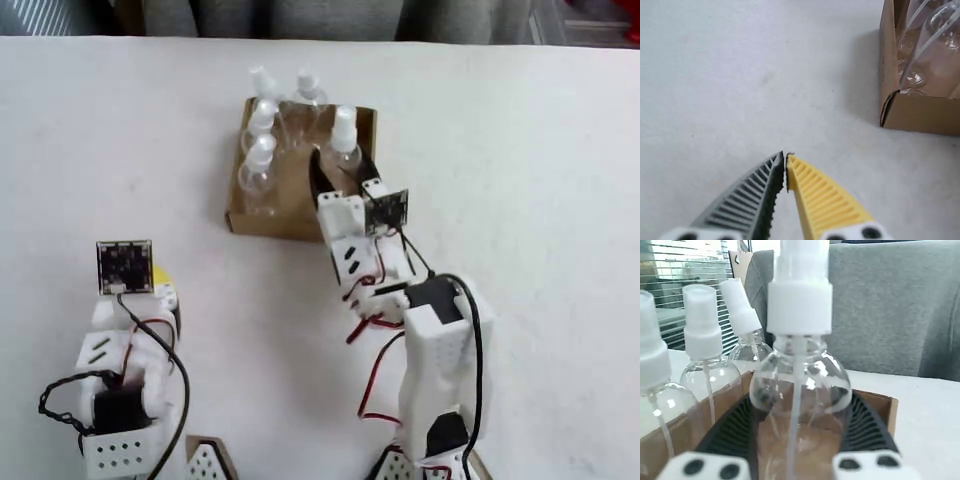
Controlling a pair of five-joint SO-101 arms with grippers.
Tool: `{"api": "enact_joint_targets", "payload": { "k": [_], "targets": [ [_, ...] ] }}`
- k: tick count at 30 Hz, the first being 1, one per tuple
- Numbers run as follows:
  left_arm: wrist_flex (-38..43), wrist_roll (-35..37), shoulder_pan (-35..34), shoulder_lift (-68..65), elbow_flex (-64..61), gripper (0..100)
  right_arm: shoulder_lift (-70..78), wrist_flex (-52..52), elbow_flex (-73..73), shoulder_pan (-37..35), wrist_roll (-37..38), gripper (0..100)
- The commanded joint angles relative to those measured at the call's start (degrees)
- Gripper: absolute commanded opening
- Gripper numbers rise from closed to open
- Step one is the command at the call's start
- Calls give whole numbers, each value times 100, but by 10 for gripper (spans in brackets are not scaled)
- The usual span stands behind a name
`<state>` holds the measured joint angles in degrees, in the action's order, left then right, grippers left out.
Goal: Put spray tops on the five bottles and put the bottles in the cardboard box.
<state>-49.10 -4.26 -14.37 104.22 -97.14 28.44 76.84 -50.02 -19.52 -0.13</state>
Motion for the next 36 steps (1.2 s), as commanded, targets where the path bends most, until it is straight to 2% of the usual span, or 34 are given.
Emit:
{"api": "enact_joint_targets", "payload": {
  "k": [1,6,15,21,23,27,36],
  "targets": [
    [-9,-35,-66,57,18,20,-558,523,-264,40,79,15],
    [-9,-35,-66,57,18,20,-1121,1051,-1011,268,70,15],
    [-9,-35,-66,57,18,20,-2105,1147,-1908,892,44,15],
    [-9,-26,-57,57,18,20,-3029,1262,-3086,1622,35,15],
    [-9,-26,-57,57,18,20,-3240,1051,-3279,1727,18,15],
    [-9,-26,-57,57,18,20,-3495,620,-3209,1719,-633,15],
    [-9,-18,-57,57,18,20,-3521,-1297,-1732,1490,-1371,15]
  ]
}}
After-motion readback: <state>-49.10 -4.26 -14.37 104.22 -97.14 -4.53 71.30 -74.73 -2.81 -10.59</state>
